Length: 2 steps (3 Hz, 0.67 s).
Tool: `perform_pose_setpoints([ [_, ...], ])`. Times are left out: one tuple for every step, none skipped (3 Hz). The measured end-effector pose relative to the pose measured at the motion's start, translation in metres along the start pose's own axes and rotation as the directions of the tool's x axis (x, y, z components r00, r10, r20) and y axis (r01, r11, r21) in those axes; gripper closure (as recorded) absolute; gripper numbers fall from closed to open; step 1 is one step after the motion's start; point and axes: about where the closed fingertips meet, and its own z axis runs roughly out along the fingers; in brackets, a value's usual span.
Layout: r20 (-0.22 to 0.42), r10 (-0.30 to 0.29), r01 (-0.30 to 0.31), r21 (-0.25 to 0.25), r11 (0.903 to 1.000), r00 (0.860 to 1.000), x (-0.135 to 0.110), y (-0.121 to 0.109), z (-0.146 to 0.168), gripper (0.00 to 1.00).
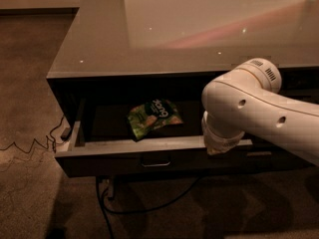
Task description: Open top drawer
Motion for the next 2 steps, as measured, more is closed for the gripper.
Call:
perform_pose_setpoints([
  [0.013, -0.001, 0.001, 0.01, 1.0, 1.0, -0.0016, -0.0021, -0.0003, 0.35],
  [0.014, -0.002, 0.001, 0.01, 0.9999, 1.0, -0.0017, -0.0023, -0.0003, 0.12],
])
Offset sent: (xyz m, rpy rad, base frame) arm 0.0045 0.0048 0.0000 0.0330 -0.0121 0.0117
